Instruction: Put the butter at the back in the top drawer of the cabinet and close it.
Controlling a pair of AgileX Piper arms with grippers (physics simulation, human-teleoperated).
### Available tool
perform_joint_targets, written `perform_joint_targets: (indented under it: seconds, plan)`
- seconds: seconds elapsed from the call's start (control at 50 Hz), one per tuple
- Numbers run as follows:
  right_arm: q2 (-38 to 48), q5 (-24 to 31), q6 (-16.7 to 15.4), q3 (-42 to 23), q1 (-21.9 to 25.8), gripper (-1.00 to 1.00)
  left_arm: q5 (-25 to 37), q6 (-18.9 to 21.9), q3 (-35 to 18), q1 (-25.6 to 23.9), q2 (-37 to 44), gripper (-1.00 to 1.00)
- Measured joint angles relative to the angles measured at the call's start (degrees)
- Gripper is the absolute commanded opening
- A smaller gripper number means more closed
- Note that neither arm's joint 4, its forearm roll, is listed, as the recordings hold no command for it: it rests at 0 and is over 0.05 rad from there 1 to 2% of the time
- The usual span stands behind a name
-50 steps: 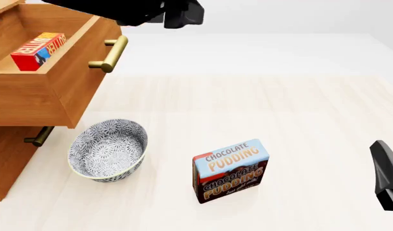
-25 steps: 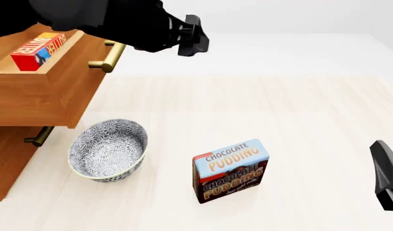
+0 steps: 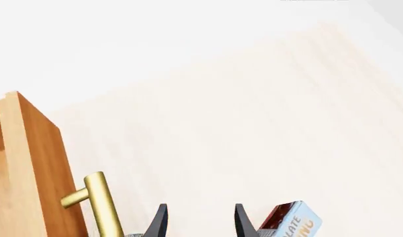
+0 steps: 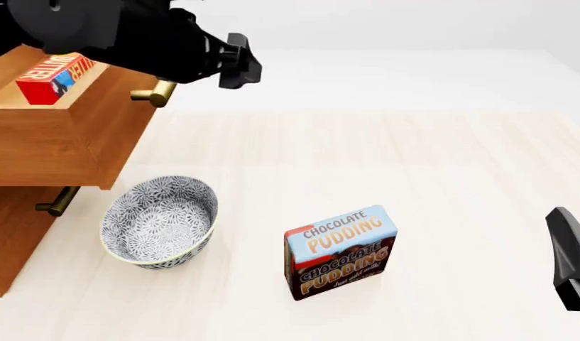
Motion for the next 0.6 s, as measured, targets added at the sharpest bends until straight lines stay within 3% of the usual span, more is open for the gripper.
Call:
perform_joint_targets:
  seconds: [0.6]
  plan:
    - [0.0, 0.0, 0.0, 0.0, 0.0, 1.00, -0.5, 0.9, 4.9, 6.7, -4.3, 1.00]
